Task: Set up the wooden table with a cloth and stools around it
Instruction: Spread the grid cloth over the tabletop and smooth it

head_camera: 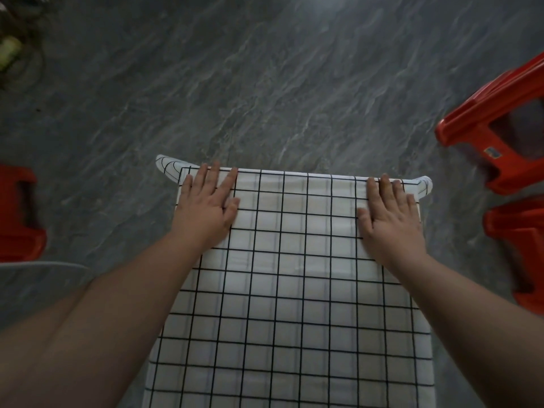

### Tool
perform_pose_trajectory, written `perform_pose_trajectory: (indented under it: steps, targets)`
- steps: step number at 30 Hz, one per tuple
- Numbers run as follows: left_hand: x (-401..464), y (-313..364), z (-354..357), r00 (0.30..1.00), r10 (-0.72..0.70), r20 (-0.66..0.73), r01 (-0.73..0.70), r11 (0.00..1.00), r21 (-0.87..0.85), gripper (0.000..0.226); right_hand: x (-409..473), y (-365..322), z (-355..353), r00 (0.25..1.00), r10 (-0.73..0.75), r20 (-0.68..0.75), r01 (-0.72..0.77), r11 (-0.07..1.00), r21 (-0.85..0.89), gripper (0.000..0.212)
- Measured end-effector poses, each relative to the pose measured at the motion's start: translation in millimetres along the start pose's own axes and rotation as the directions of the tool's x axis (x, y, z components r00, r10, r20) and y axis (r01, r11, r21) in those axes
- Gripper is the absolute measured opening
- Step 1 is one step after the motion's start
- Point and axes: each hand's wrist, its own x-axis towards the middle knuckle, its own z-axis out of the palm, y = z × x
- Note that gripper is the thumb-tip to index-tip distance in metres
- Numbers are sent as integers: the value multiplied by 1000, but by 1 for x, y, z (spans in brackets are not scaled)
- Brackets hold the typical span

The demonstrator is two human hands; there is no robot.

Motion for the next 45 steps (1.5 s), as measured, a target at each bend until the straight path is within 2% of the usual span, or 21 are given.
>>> perform_pose_trajectory:
  steps: [5,7,11,17,23,26,31,36,39,42,45]
  targets:
    - [4,1,-11,996,-24,91,31,997,-67,65,4,-1,-7,998,14,59,-17,998,63,66]
    - [5,1,-17,996,-8,92,15,997,-81,66,3,0,-14,1000,-24,17,22,997,80,65]
    - [-7,6,-24,1000,4,-9,-5,999,-51,65,-20,-6,-28,988,-71,-136,82,993,82,66]
    - [-92,28,-12,990,74,-122,-97,977,-190,65,-110,-28,-16,992,-108,-72,116,987,111,66]
    - [-210,28,17,996,79,32,-70,975,-213,72,-206,-40,17,980,-176,93,166,980,110,77]
    - [-249,28,22,981,68,179,-49,993,-107,81,-238,-44,26,969,-167,183,158,985,63,80]
    - [-272,31,18,952,-7,307,11,1000,-13,85,-252,-47,36,965,-108,239,118,993,-25,80]
    - [-270,32,16,938,-39,344,49,999,-21,90,-252,-49,36,964,-94,249,107,993,-42,78]
    - [-270,33,5,917,-62,394,96,993,-66,93,-249,-53,23,949,-77,307,89,996,-26,78]
    - [-271,34,-29,913,-93,398,155,980,-127,85,-248,-63,-14,948,-111,298,122,992,-19,77]
    - [-274,36,-91,932,-148,332,216,960,-180,76,-256,-78,-76,959,-129,252,134,991,-2,71]
